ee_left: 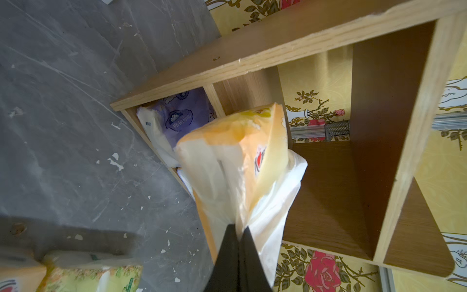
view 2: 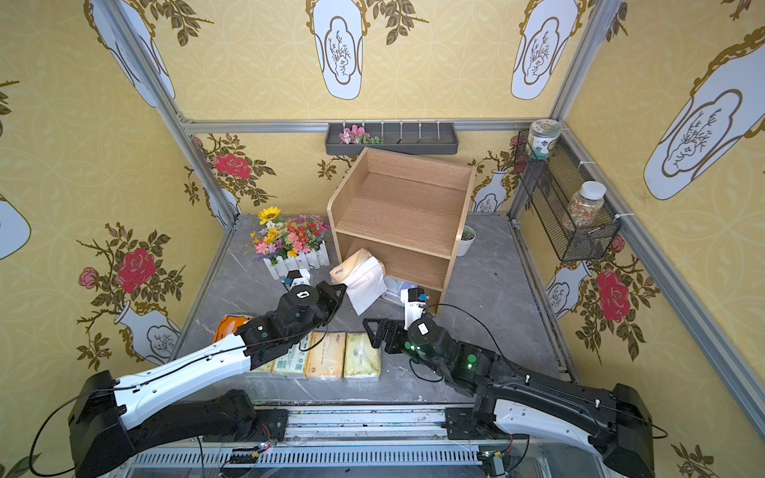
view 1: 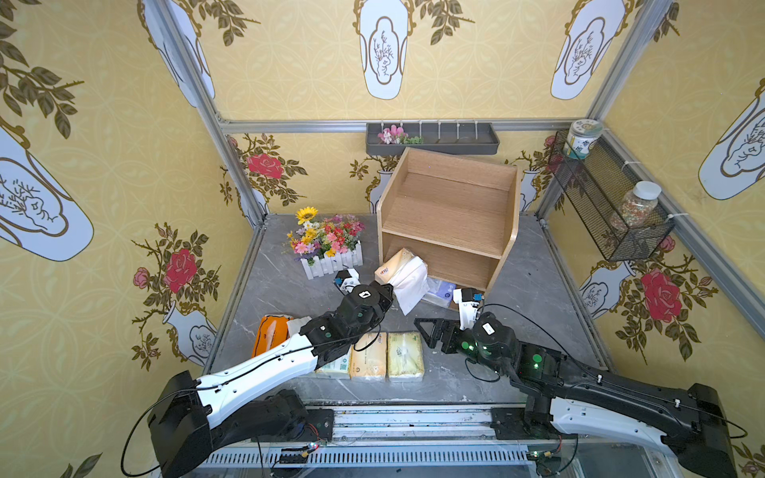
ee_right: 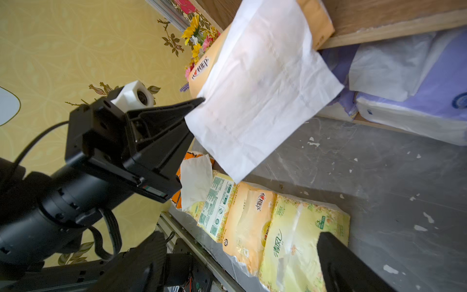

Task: Remove the tissue boxes from the shelf
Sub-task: Pick up a box of tissues from the shelf.

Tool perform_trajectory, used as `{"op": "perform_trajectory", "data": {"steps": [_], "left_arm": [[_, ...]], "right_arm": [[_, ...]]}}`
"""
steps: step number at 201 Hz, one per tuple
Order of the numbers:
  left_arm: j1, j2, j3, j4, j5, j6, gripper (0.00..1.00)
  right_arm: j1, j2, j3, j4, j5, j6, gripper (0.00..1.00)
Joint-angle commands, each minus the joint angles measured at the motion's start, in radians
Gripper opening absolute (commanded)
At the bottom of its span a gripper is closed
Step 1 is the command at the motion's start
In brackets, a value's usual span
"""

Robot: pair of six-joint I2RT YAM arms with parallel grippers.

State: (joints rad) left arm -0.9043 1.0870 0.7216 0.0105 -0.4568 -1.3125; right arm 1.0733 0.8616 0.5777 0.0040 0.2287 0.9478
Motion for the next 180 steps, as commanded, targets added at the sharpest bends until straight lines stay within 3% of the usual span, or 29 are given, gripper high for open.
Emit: {"op": "perform_trajectory", "data": {"steps": [1, 49, 89, 180], "left_arm": [[-0.005, -0.036, -0.036, 0.028, -0.010, -0.024, 0.00], [-0.008, -0.113, -0.106, 0.055, 0.025, -0.066, 0.00], [-0.018, -0.146, -0.135, 0.065, 0.047, -0.072, 0.00], [-0.031, -0.190, -0.170, 0.090, 0.093, -0.074, 0.00]], "right_arm": [[-0.011, 0.017, 0.028, 0.088, 0.061, 0.041, 0.97], [-0.049, 0.081, 0.071, 0.099, 0.071, 0.099, 0.97], [-0.112, 0.139, 0.071, 0.174, -0.029, 0.140, 0.97], [-0.140, 0.286, 0.089, 0.339, -0.097, 0.151, 0.99]]}}
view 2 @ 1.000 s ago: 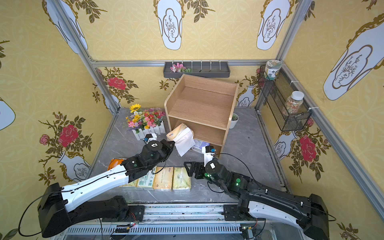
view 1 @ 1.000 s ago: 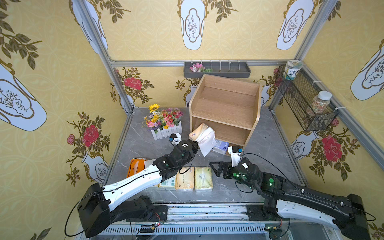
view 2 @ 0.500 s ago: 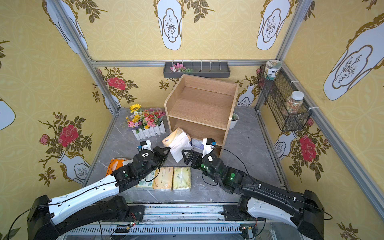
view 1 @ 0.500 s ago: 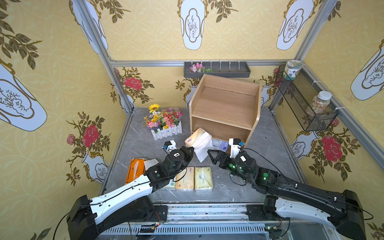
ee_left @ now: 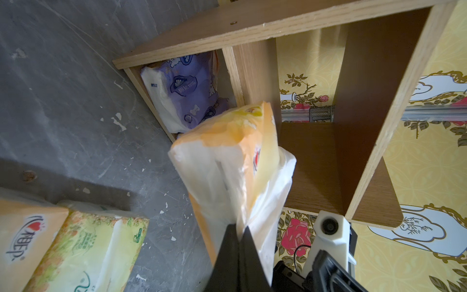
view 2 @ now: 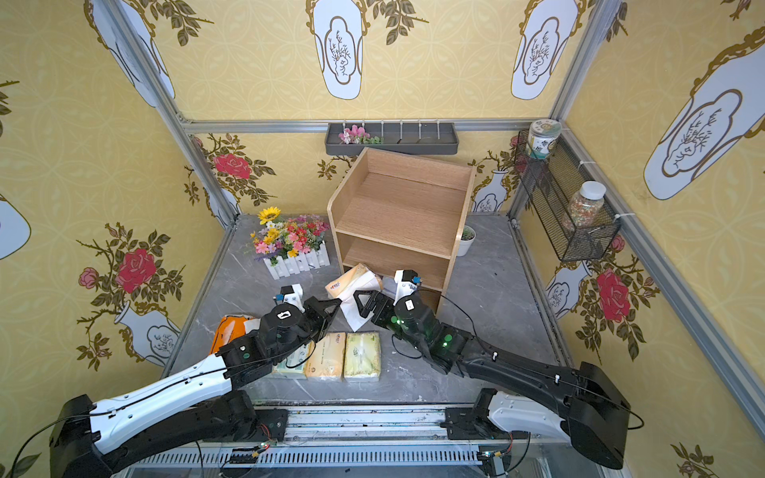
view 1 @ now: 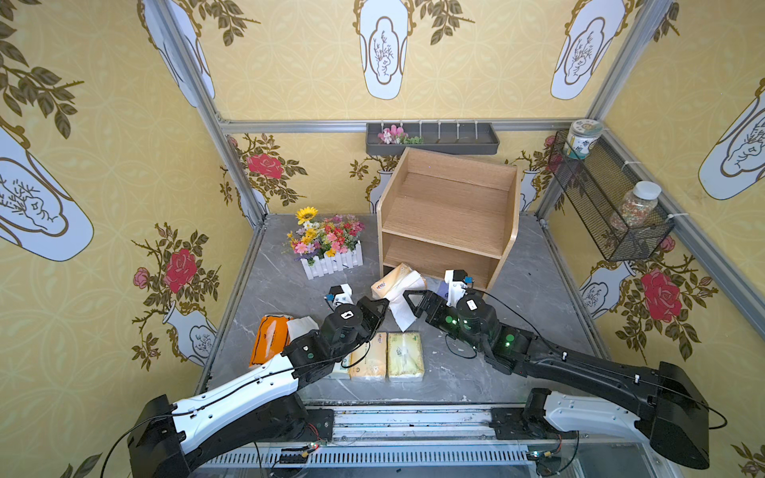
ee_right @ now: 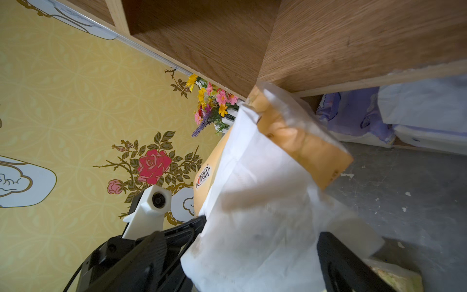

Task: Remove the tissue boxes from the shelf
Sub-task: Pick up a box of tissues from the shelf.

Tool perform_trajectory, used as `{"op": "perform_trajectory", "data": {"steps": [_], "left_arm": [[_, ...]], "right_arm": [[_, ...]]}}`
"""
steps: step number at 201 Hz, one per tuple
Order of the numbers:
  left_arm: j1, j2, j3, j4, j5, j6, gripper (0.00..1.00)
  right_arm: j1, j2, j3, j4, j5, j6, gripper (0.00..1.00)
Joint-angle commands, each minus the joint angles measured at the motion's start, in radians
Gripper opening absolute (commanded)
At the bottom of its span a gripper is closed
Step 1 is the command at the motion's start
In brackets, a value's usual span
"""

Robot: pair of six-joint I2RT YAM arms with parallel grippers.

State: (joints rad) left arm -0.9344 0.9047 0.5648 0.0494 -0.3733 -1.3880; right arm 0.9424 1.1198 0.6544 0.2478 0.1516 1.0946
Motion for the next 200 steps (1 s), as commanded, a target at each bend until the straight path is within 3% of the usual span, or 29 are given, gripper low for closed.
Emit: {"op": "perform_trajectory", "data": {"steps": [1, 116, 200], "left_arm": [[-0.001, -0.008, -0.014, 0.051, 0.010, 0.001, 0.00], [0.000, -0.043, -0.084, 0.173, 0.014, -0.023, 0.00], [-0.001, -0.047, -0.151, 0.274, 0.049, -0.061, 0.00]], "right_arm": [[-0.010, 0.030, 0.012, 0.097, -0.021, 0.005, 0.99], [-0.040, 0.137, 0.004, 0.195, -0.049, 0.121, 1.00], [-0.084, 0.139, -0.013, 0.266, -0.061, 0.126, 0.76]]}}
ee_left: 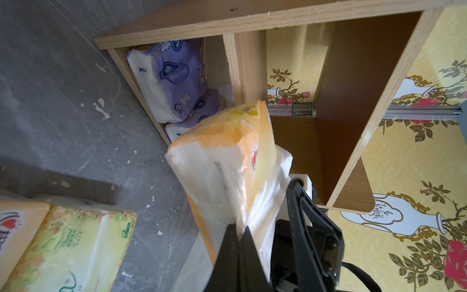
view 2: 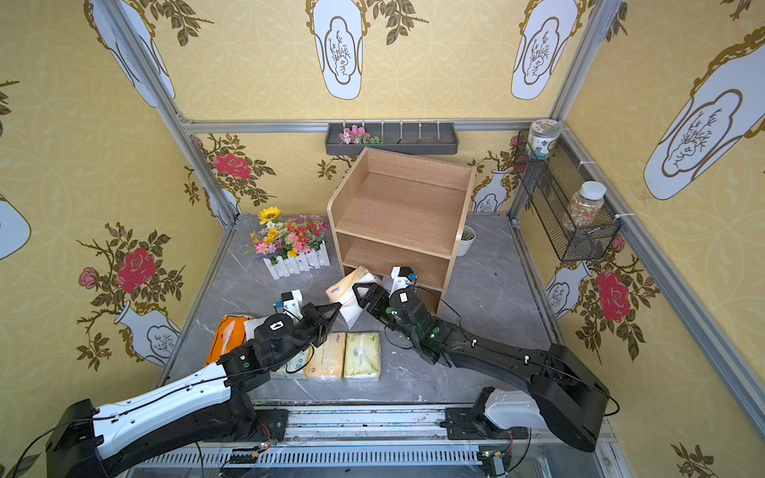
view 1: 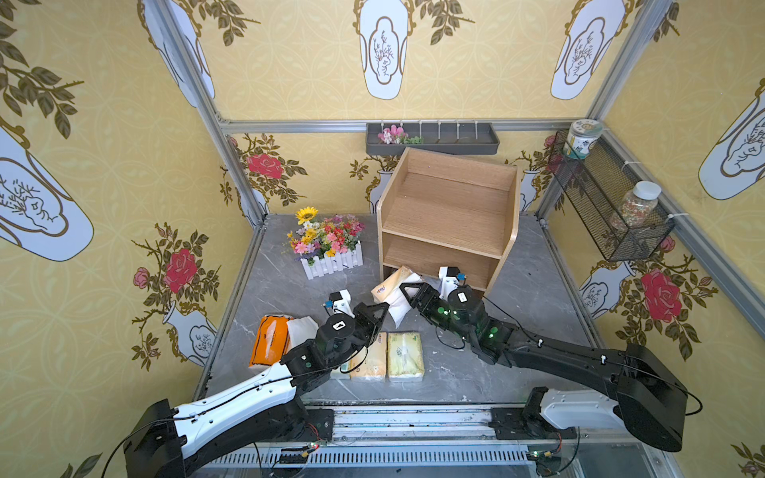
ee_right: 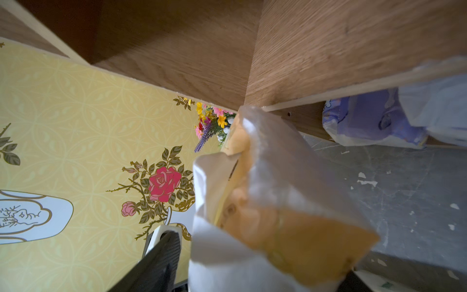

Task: Remove the tissue boxes from the shelf
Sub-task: Pick up a box of tissues from the shelf.

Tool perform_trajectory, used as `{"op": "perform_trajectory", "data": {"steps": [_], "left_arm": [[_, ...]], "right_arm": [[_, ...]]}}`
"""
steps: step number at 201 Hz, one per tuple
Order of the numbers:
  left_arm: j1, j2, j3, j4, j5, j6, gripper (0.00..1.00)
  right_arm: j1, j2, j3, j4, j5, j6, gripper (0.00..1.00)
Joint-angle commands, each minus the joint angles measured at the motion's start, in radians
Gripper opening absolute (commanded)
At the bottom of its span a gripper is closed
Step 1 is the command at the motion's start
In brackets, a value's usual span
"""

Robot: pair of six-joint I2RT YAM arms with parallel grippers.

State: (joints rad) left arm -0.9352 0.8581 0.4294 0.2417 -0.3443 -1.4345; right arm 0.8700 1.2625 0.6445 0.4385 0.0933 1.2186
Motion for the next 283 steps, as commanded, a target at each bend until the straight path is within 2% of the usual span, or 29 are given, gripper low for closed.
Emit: {"op": "perform_trajectory", "data": {"steps": [1, 62, 110, 125, 146, 204, 219, 236, 255, 283], "left_arm": [[0.000, 0.000, -0.016, 0.084, 0.021, -0.015, 0.00], [0.000, 0.017, -0.044, 0.172, 0.056, -0.020, 0.00], [0.001, 0.019, -0.072, 0.232, 0.075, -0.011, 0.00], [0.000, 0.017, -0.087, 0.262, 0.078, -0.005, 0.12], [0.001, 0.019, -0.114, 0.323, 0.086, 0.009, 0.19], [0.000, 0.032, -0.122, 0.350, 0.087, 0.020, 0.28], [0.001, 0.023, -0.128, 0.348, 0.078, 0.025, 0.37], [-0.001, 0.011, -0.139, 0.341, 0.063, 0.026, 0.55], [0.001, -0.008, -0.159, 0.333, 0.038, 0.025, 0.68], [0.000, -0.049, -0.155, 0.234, -0.018, 0.043, 0.76]], "right_arm": [[-0.012, -0.004, -0.003, 0.076, -0.003, 0.002, 0.76], [-0.022, 0.013, 0.016, 0.094, -0.031, -0.012, 0.70], [-0.026, 0.012, 0.025, 0.092, -0.051, -0.029, 0.59], [-0.030, 0.009, 0.026, 0.092, -0.053, -0.033, 0.56], [-0.032, 0.006, 0.025, 0.092, -0.061, -0.037, 0.51], [-0.032, -0.009, 0.030, 0.089, -0.071, -0.059, 0.35], [-0.035, -0.021, 0.032, 0.080, -0.068, -0.069, 0.35], [-0.037, -0.037, 0.029, 0.062, -0.065, -0.084, 0.35], [-0.036, -0.069, 0.016, 0.034, -0.061, -0.107, 0.35], [-0.037, -0.148, -0.002, -0.082, -0.047, -0.157, 0.35]]}}
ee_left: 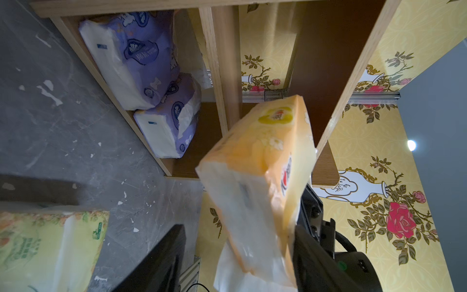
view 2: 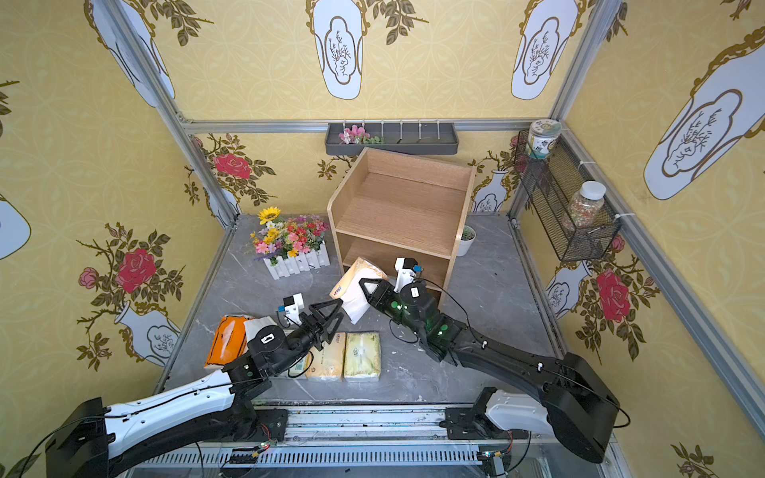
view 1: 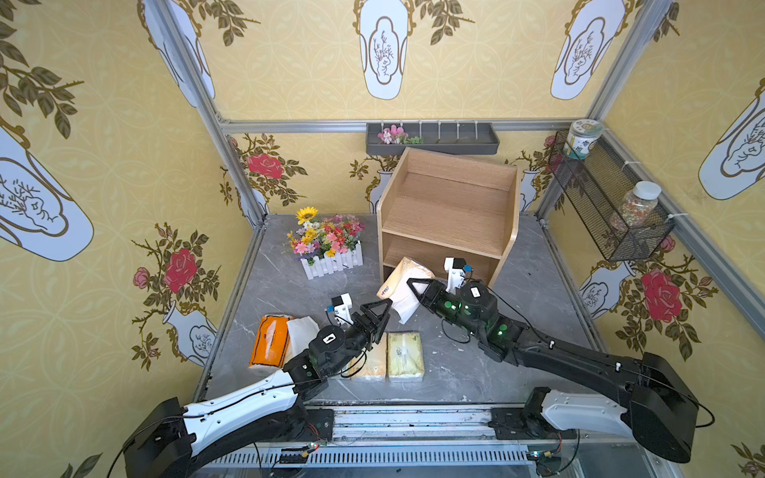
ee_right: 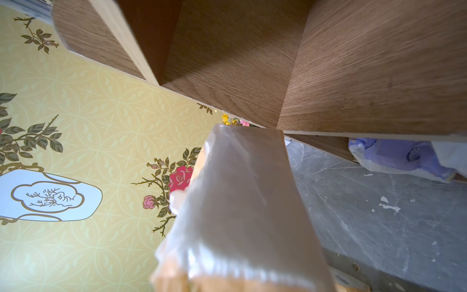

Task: Remove the tissue boxes from the shelf
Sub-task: Pick up a box of tissues from the shelf, then place the box of tissues at the center of the board.

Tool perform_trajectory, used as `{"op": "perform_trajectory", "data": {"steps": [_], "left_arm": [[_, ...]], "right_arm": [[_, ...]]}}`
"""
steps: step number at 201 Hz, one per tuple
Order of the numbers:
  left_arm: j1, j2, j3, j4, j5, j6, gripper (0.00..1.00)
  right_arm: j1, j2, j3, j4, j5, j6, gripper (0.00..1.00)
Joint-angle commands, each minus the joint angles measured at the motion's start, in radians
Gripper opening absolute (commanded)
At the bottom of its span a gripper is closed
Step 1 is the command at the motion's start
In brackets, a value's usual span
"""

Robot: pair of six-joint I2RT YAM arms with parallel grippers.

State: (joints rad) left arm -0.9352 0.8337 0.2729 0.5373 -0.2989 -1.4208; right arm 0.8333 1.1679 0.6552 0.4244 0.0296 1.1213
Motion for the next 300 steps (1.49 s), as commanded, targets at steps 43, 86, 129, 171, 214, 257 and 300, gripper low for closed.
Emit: {"op": "perform_trajectory", "data": {"steps": [43, 86, 129, 171, 214, 257, 300], "left_arm": [[0.001, -0.044, 0.090, -0.299, -0.203, 0.124, 0.84], [0.010, -0.001, 0.155, -0.350, -0.270, 0.224, 0.86], [0.065, 0.046, 0.146, -0.267, -0.191, 0.272, 0.86], [0.110, 0.108, 0.131, -0.148, -0.086, 0.325, 0.82], [0.122, 0.155, 0.124, -0.082, -0.027, 0.325, 0.81], [0.122, 0.176, 0.127, -0.060, 0.021, 0.324, 0.79], [0.122, 0.154, 0.117, -0.055, 0.031, 0.325, 0.78]], "right_arm": [[0.004, -0.176, -0.019, -0.338, -0.008, -0.165, 0.35], [0.017, -0.224, 0.055, -0.708, -0.036, -0.270, 0.35], [0.000, -0.260, 0.115, -0.969, -0.158, -0.378, 0.41], [-0.016, -0.300, 0.094, -1.110, -0.191, -0.393, 0.42], [-0.094, -0.266, 0.021, -1.077, -0.351, -0.406, 0.42], [-0.261, -0.182, -0.059, -0.952, -0.589, -0.447, 0.41], [-0.329, -0.123, -0.083, -0.891, -0.631, -0.496, 0.41]]}}
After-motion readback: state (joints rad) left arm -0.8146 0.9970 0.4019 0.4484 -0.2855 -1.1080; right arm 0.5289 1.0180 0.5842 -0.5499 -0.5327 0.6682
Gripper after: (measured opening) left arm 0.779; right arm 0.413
